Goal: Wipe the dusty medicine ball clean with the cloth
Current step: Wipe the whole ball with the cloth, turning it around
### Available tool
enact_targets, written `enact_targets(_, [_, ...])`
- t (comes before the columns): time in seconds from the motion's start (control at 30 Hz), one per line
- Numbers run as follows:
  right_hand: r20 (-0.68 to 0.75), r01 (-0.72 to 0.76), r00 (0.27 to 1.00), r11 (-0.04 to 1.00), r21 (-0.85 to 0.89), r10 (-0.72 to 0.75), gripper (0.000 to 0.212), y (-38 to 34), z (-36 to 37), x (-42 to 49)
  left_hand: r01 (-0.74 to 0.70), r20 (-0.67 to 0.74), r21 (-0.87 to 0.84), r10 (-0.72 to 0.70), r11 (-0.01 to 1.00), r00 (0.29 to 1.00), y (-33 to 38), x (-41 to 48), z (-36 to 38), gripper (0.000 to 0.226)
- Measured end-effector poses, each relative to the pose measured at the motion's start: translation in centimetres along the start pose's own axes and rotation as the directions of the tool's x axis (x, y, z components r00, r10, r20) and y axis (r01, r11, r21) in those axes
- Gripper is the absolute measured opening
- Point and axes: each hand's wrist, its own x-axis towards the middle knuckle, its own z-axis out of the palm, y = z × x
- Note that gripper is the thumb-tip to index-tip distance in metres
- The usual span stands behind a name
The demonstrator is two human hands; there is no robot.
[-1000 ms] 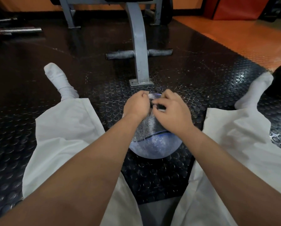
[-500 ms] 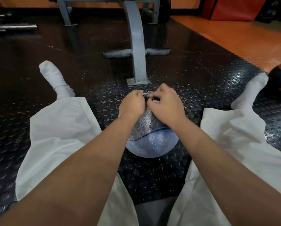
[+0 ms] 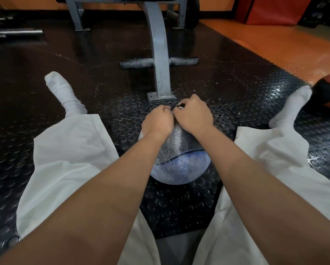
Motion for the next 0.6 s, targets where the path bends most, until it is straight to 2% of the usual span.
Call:
enact_targets(0.13, [-0.133,0.177,0.976,0.984,0.0,-0.175,0.027,0.8,0.5,-5.2,0.016,0.053,-0.029,-0.014,0.999,0.999,0.0,0.8,-0.4,0.036])
enact_targets(0.2, [-0.162,0.218,0.963,0.976,0.012,-0.213,0.024,1.3,0.5,-6.6,-0.001,0.061,-0.045,0.003,0.999,0.998,-0.2,0.5,-0.3,0.038])
enact_targets(0.3, [-0.136,0.135,0.982,0.99,0.027,-0.131,0.026,1.1,0.0,-4.7,-0.013,0.055,-0.067,0.017,0.998,0.998,-0.5,-0.2,-0.3,0.042])
enact_targets(0.4, [-0.014,-0.032,0.999,0.999,0.006,0.032,0.032,0.5,-0.1,-0.6,-0.06,0.019,-0.072,0.062,0.996,0.998,-0.7,-1.2,-0.3,0.043])
enact_targets(0.47, [0.047,-0.086,0.995,0.996,0.021,0.085,0.033,0.2,0.1,1.2,-0.072,-0.015,-0.058,0.072,0.996,0.997,-0.9,-1.6,-0.3,0.043])
enact_targets(0.53, [0.04,-0.057,0.998,0.998,0.012,0.056,0.033,0.1,0.4,1.0,-0.043,-0.043,-0.046,0.041,0.998,0.998,-0.9,-1.4,-0.2,0.043])
enact_targets(0.6, [-0.054,0.043,0.998,0.999,-0.027,-0.044,0.031,0.1,0.7,-0.9,0.001,-0.04,-0.039,-0.002,0.999,0.999,-0.7,-0.7,-0.3,0.041])
